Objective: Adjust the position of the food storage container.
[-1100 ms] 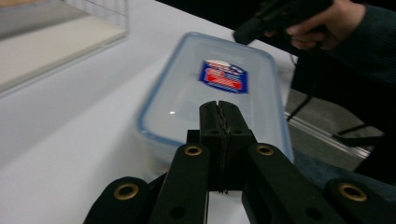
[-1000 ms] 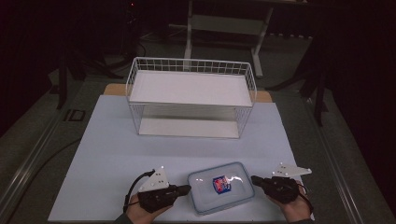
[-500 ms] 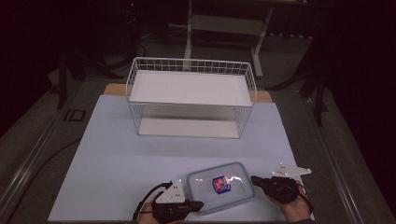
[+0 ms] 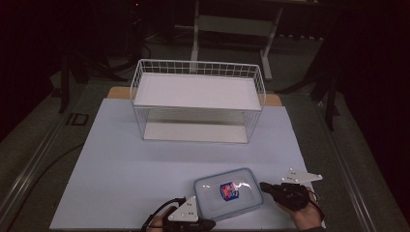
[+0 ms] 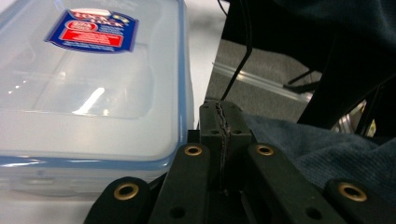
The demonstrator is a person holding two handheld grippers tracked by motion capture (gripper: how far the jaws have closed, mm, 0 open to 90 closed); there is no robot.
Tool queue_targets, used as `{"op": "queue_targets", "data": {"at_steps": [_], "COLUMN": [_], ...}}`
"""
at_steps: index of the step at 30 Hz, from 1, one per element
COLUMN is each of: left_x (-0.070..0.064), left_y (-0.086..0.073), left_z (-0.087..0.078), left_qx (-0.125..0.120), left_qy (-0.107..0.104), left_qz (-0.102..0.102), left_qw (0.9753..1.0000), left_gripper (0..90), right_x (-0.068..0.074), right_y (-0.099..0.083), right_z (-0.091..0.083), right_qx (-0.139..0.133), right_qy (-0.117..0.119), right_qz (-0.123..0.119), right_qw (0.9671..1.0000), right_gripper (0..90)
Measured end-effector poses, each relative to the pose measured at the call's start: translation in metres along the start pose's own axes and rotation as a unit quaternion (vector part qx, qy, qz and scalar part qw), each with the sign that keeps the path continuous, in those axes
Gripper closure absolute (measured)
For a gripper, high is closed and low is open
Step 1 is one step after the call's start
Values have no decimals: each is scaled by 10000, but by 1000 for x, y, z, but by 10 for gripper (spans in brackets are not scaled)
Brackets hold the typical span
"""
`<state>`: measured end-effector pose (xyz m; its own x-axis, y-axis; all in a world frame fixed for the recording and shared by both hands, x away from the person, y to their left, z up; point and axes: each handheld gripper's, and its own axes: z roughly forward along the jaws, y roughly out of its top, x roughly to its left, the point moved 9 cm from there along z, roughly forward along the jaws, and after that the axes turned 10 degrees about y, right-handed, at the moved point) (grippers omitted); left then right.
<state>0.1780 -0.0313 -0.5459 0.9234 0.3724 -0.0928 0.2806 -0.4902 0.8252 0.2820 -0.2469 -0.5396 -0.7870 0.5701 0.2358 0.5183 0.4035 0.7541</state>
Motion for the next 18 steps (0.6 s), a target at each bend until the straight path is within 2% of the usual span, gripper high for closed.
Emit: {"op": "queue_targets", "data": {"at_steps": [4, 9, 18], "left_x": [1, 2, 19], "left_y": [-5, -5, -7], "left_z": [4, 3, -3], "left_qx": [179, 191, 211], "left_qy": [121, 169, 470], "left_qz": [83, 118, -86], "left_qw": [9997, 9996, 9986], "left_gripper": [893, 894, 895], "right_x": [0, 0, 1], "right_y": [0, 0, 3], "right_z": [0, 0, 7], "right_qx": [-3, -18, 5], "right_qy": [7, 23, 11], "right_qz": [10, 25, 26], "right_qw": [10000, 10000, 10000], "right_gripper": [900, 900, 900]}}
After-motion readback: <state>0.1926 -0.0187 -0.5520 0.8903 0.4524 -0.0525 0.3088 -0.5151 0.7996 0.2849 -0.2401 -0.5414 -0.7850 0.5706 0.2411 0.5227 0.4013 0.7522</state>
